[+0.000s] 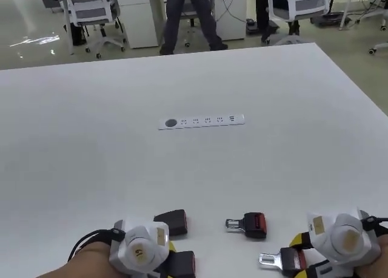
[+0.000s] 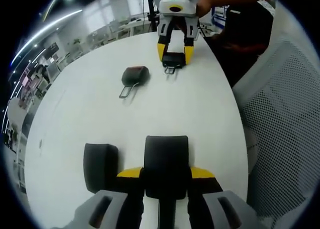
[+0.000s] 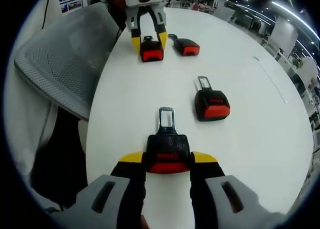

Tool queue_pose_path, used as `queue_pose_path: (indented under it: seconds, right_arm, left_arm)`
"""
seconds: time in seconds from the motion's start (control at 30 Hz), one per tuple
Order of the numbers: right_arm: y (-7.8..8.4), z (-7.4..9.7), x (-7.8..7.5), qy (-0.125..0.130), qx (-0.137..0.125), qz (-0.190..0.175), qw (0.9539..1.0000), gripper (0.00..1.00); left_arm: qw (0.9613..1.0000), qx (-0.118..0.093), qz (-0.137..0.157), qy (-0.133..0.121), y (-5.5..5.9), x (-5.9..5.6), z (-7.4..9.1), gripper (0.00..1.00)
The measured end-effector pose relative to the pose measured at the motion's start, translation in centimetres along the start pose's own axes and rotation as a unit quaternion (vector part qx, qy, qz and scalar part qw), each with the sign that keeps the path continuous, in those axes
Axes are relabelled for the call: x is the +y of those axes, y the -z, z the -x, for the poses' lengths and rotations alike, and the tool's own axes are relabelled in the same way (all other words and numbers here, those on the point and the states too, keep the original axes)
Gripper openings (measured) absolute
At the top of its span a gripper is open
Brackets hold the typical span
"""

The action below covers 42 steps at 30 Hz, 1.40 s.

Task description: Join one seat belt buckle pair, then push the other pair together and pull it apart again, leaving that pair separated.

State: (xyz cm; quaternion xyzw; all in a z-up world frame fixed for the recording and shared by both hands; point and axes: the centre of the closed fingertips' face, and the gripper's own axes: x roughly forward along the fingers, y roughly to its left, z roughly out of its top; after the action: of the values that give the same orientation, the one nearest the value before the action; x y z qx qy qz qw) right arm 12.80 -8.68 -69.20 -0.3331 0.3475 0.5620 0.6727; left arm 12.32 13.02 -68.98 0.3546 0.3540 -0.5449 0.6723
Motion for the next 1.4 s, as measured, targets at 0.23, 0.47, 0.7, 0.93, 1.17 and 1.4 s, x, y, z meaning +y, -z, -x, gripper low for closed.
queue_pose_path:
  seconds: [0.23, 0.47, 0.7, 0.93, 1.17, 1.4]
  right_arm:
    - [0.2, 0.0, -0.1, 0.003, 0.005, 0.001, 1.0000, 0.34]
    - [-0.6, -0.5, 0.4, 0.011, -0.004, -0.003, 0.9999, 0.34]
    - [-3.6, -2.1, 1.0, 0.013, -0.030, -0.008, 0.9994, 0.34]
    - [-6.7, -3.9, 1.5, 0.010, -0.055, -0.011, 0.9984, 0.34]
    - [-9.5, -5.7, 2.0, -0.006, -0.065, 0.014, 0.9978, 0.34]
    - [-10.8, -6.6, 2.6, -0.014, -0.063, 0.024, 0.9976, 0.34]
  left_arm:
    - [0.9999, 0.003, -0.008, 0.006, -0.1, 0.0, -0.1, 0.33]
    - [0.9998, 0.010, -0.015, 0.008, 0.0, 0.0, -0.2, 0.33]
    - [0.9998, 0.011, -0.016, 0.010, -0.1, -0.1, -0.2, 0.33]
    - [0.9998, 0.012, -0.011, 0.007, -0.1, -0.1, -0.2, 0.33]
    - [1.0000, 0.004, -0.001, -0.001, -0.1, -0.2, -0.1, 0.33]
    - [1.0000, 0.005, -0.005, 0.005, 0.0, 0.0, -0.2, 0.33]
